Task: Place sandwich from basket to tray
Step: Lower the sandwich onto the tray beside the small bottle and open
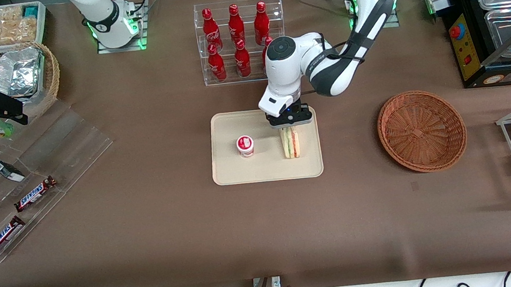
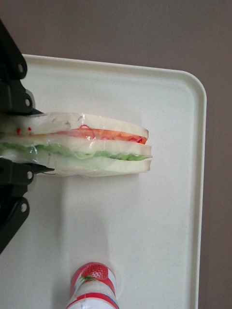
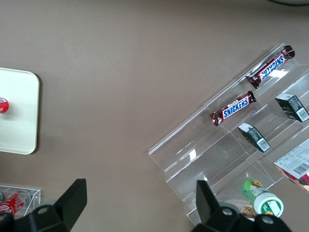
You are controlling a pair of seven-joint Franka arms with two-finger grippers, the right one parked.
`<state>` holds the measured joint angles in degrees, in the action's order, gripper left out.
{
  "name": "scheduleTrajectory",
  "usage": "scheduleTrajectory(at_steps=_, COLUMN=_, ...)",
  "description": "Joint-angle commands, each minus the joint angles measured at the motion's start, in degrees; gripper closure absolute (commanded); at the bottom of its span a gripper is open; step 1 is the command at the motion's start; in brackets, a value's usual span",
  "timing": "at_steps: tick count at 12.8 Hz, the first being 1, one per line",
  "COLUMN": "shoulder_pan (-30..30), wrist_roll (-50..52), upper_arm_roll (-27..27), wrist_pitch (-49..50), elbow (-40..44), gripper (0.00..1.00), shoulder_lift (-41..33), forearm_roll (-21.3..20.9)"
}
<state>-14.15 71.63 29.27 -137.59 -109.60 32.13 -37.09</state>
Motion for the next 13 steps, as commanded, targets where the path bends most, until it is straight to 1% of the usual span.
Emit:
scheduleTrajectory(at_steps=1, shoulder_pan=-0.27, wrist_roll=1.49, upper_arm_roll=-0.09, wrist_pitch=-0.39, elbow=0.17, gripper=0.66, shoulder_lift=-0.14, forearm_roll=-1.76)
scheduleTrajectory(at_steps=4, shoulder_pan=-0.44, wrist_roll=1.49, upper_arm_roll=-0.09, wrist_pitch=-0.31, elbow=0.17, gripper=0.66, shoulder_lift=-0.05, forearm_roll=-1.67)
scheduleTrajectory(at_steps=5, shoulder_pan=-0.53, wrist_roll=1.58, upper_arm_roll=-0.09, wrist_pitch=-0.31, elbow=0.17, gripper=0.62, shoulder_lift=0.04, forearm_roll=-1.67)
scheduleTrajectory(at_steps=6, shoulder_pan=-0.53, wrist_roll=1.58, upper_arm_roll=-0.09, wrist_pitch=-0.31, elbow=0.17, gripper=0.45, shoulder_lift=0.04, forearm_roll=-1.67)
scheduleTrajectory(at_steps=7, shoulder_pan=-0.53, wrist_roll=1.58, upper_arm_roll=-0.09, wrist_pitch=-0.31, elbow=0.26, gripper=0.32, shoulder_lift=0.12, forearm_roll=-1.67)
scheduleTrajectory(at_steps=8, shoulder_pan=-0.53, wrist_roll=1.93, upper_arm_roll=-0.09, wrist_pitch=-0.31, elbow=0.43, gripper=0.2, shoulder_lift=0.13, forearm_roll=-1.67)
scheduleTrajectory(at_steps=10, shoulder_pan=-0.53, wrist_roll=3.42, upper_arm_roll=0.0, wrist_pitch=-0.31, elbow=0.7, gripper=0.0, shoulder_lift=0.13, forearm_roll=-1.67)
scheduleTrajectory(at_steps=13, shoulder_pan=-0.53, wrist_roll=4.21, upper_arm_roll=0.08, wrist_pitch=-0.13, elbow=1.4, gripper=0.0, shoulder_lift=-0.14, forearm_roll=-0.89)
